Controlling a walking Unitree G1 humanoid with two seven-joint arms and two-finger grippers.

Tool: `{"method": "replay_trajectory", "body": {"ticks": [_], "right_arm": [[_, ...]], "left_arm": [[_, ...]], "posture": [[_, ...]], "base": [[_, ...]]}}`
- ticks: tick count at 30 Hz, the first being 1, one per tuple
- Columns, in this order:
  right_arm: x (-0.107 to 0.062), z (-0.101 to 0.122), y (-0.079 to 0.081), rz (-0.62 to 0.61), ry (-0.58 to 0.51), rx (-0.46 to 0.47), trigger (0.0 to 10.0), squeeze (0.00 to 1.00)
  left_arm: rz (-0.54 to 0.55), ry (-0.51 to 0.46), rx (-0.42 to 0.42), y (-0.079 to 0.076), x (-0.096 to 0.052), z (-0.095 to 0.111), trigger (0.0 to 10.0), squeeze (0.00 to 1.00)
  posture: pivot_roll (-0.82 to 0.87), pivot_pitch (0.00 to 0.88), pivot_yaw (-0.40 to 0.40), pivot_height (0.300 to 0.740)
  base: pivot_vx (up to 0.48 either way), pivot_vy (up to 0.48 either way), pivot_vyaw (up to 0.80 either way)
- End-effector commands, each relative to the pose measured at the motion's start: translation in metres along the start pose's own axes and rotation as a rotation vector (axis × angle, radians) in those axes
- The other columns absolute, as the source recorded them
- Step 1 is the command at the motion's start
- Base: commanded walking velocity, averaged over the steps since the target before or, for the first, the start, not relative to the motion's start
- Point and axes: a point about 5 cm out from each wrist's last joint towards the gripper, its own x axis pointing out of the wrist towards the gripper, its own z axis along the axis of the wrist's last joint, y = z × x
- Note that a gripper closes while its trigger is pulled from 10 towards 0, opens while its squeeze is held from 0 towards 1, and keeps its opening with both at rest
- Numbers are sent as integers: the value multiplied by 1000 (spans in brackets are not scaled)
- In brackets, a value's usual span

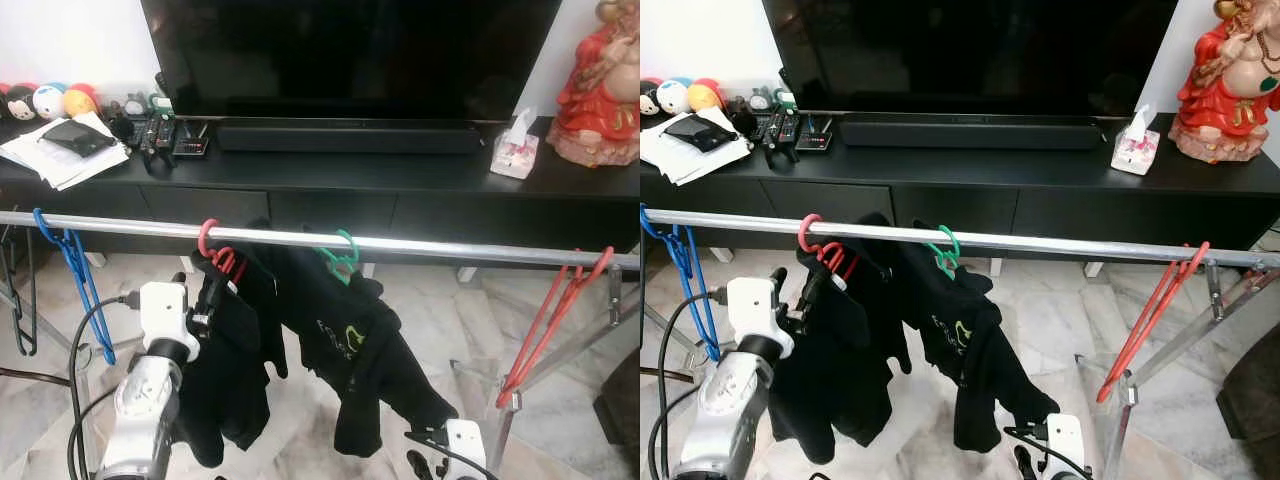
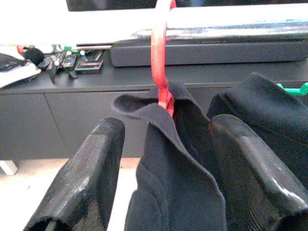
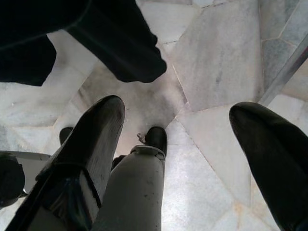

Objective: Hang hanger

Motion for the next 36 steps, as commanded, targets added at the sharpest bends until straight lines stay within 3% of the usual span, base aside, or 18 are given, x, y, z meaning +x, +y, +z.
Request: {"method": "replay_trajectory", "body": {"ticks": [1,19,36], "right_arm": [[-1,-2,-1,-3,9,-1,10000,0],[-1,-6,-1,-13,19,0,10000,0],[0,-4,0,-15,21,16,10000,0]], "left_arm": [[-6,15,21,-2,-2,0,10000,0],[12,12,41,3,2,5,10000,0],[22,-1,58,10,8,10,10000,0]], "posture": [[-36,14,-4,740],[-39,0,2,740],[-41,26,6,740]], "base": [[0,0,0],[0,0,0],[0,-288,-31]]}}
